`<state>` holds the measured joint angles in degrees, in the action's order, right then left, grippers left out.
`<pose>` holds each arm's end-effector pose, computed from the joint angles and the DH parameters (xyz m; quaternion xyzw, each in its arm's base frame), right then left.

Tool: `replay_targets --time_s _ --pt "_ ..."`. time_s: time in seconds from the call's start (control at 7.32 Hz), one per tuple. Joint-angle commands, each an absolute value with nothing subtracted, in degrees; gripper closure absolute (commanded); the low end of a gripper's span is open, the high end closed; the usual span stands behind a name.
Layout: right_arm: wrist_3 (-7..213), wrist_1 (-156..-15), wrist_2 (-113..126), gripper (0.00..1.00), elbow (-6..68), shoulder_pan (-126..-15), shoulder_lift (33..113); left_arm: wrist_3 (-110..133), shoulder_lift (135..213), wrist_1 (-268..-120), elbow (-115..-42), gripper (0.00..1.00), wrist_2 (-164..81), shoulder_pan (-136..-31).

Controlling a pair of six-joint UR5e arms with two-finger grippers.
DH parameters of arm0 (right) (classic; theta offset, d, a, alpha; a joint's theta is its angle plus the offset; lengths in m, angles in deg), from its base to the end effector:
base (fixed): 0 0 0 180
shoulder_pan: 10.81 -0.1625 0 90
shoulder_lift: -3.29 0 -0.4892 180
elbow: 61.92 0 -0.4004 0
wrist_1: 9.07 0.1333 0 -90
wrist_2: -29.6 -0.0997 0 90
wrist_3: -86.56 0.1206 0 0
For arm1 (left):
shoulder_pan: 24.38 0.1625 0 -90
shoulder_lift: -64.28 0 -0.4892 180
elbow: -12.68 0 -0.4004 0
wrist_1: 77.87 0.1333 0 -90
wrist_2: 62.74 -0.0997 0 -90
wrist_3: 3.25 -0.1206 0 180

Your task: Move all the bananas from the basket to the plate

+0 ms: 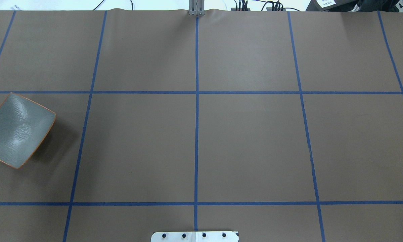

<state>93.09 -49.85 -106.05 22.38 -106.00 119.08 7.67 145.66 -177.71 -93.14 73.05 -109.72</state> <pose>0.0694 -0.2440 0.8621 0.1375 -0.3849 0.0335 0.9120 -0.0106 -0.4462 0.6472 0.0831 0.3997 0.0078 0.9128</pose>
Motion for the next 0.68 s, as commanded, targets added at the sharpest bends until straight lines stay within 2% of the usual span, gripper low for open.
replay_targets --time_s 0.0,0.55 --pt "92.8 -49.5 -108.8 1.0 23.2 -109.1 119.3 7.7 145.8 -177.7 -93.1 0.0 73.1 -109.7" --pt "91.9 -50.1 -112.4 1.0 24.0 -112.1 117.6 7.7 145.9 -177.7 -93.2 0.0 73.5 -109.7"
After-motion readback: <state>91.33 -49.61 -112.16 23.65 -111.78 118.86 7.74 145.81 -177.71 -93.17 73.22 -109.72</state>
